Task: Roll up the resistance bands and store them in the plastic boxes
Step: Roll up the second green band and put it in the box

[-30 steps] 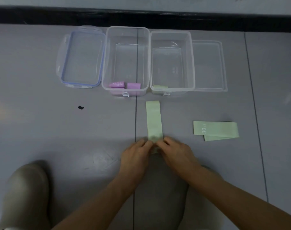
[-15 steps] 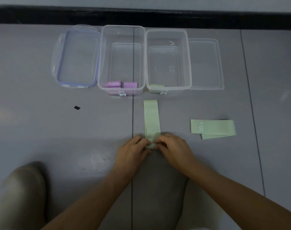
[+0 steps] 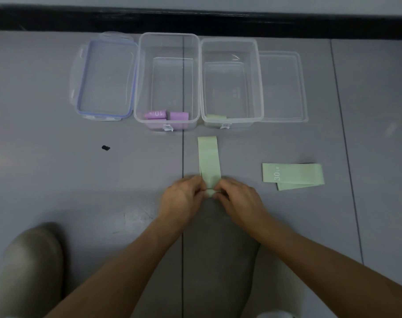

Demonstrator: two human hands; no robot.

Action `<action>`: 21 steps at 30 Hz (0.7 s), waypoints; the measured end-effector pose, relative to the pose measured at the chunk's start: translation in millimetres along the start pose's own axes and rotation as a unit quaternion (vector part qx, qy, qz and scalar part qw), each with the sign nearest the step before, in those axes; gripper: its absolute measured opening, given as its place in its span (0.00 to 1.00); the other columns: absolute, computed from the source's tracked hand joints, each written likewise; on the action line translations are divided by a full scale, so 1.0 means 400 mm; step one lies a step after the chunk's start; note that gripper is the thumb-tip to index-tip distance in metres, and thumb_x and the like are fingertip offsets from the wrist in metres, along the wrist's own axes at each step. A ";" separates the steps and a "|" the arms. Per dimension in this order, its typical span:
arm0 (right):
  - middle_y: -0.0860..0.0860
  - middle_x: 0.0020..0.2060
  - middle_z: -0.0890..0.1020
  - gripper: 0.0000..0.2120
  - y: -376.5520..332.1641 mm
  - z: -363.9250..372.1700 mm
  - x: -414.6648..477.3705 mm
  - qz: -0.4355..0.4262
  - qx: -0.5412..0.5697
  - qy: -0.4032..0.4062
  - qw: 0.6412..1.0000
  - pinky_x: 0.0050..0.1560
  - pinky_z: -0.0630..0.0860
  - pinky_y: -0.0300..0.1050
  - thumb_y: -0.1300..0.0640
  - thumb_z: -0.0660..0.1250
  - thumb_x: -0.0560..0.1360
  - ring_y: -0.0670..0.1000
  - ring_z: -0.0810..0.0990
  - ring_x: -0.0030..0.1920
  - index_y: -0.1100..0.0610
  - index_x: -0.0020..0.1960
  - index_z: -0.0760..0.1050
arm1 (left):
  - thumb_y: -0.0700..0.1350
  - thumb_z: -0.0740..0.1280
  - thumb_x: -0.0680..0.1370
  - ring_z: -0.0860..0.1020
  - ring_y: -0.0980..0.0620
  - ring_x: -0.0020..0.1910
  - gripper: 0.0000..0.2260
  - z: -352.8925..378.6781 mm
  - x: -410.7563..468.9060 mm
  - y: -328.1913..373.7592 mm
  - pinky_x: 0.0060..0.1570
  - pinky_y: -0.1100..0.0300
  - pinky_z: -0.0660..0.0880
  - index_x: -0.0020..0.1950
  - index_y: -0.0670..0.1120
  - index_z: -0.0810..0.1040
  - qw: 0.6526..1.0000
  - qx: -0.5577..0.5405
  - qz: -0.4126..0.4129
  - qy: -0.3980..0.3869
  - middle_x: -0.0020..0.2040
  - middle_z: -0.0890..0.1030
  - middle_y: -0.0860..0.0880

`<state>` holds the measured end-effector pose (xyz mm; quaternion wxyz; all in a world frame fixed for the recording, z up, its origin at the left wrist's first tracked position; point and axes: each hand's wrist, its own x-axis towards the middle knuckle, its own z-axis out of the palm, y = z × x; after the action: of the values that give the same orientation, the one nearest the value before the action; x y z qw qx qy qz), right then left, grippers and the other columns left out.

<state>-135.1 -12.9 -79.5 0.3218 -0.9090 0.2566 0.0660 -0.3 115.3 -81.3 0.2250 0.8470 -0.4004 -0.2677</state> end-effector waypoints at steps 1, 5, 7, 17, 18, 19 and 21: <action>0.44 0.46 0.79 0.02 0.001 -0.001 0.007 0.006 0.002 -0.003 1.000 0.43 0.74 0.47 0.51 0.64 0.78 0.49 0.77 0.46 0.48 0.49 0.73 | 0.50 0.70 0.74 0.78 0.50 0.41 0.04 -0.003 0.007 0.003 0.39 0.57 0.73 0.44 0.52 0.77 1.000 0.007 -0.004 -0.002 0.42 0.80 0.54; 0.43 0.45 0.79 0.03 0.004 -0.012 0.034 0.028 0.017 -0.013 0.999 0.46 0.73 0.46 0.50 0.64 0.78 0.47 0.77 0.46 0.48 0.48 0.75 | 0.52 0.67 0.76 0.78 0.48 0.43 0.06 0.002 0.016 -0.002 0.40 0.57 0.74 0.47 0.51 0.80 0.998 0.061 0.026 0.021 0.47 0.78 0.51; 0.43 0.45 0.79 0.03 0.003 -0.011 0.037 0.033 0.019 -0.021 0.999 0.46 0.73 0.46 0.49 0.65 0.78 0.47 0.78 0.46 0.48 0.49 0.75 | 0.53 0.64 0.75 0.79 0.47 0.42 0.10 0.009 0.005 -0.008 0.39 0.56 0.76 0.49 0.49 0.79 0.995 0.058 0.078 0.031 0.47 0.78 0.50; 0.50 0.47 0.78 0.08 -0.008 -0.008 0.019 -0.027 -0.105 0.008 0.994 0.36 0.75 0.49 0.48 0.62 0.79 0.56 0.80 0.43 0.51 0.53 0.73 | 0.50 0.66 0.77 0.79 0.46 0.45 0.06 -0.012 0.032 0.008 0.43 0.54 0.77 0.50 0.51 0.81 0.996 0.075 0.041 -0.010 0.48 0.78 0.51; 0.50 0.48 0.78 0.09 -0.007 -0.010 0.020 -0.030 -0.119 0.004 0.992 0.35 0.76 0.49 0.47 0.65 0.77 0.55 0.80 0.44 0.51 0.54 0.74 | 0.49 0.67 0.77 0.79 0.47 0.46 0.06 -0.014 0.037 0.010 0.44 0.55 0.76 0.51 0.52 0.82 0.997 0.073 0.034 -0.015 0.48 0.78 0.51; 0.50 0.49 0.78 0.11 -0.004 -0.011 0.021 -0.029 -0.125 -0.006 0.992 0.36 0.76 0.49 0.47 0.67 0.76 0.55 0.80 0.45 0.51 0.55 0.74 | 0.50 0.67 0.77 0.78 0.48 0.48 0.06 -0.016 0.042 0.011 0.45 0.55 0.75 0.52 0.53 0.82 0.997 0.071 0.029 -0.017 0.49 0.78 0.52; 0.50 0.49 0.78 0.11 -0.005 -0.018 0.026 -0.019 -0.114 -0.013 0.993 0.38 0.76 0.50 0.47 0.67 0.76 0.55 0.80 0.47 0.51 0.55 0.73 | 0.50 0.67 0.77 0.78 0.48 0.49 0.07 -0.017 0.048 0.014 0.47 0.55 0.74 0.53 0.53 0.82 0.997 0.066 0.023 -0.020 0.51 0.78 0.52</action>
<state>-125.5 -20.3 -75.6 0.2205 -0.9434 0.2263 0.1006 11.3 97.9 -78.1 0.1666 0.8453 -0.4407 -0.2521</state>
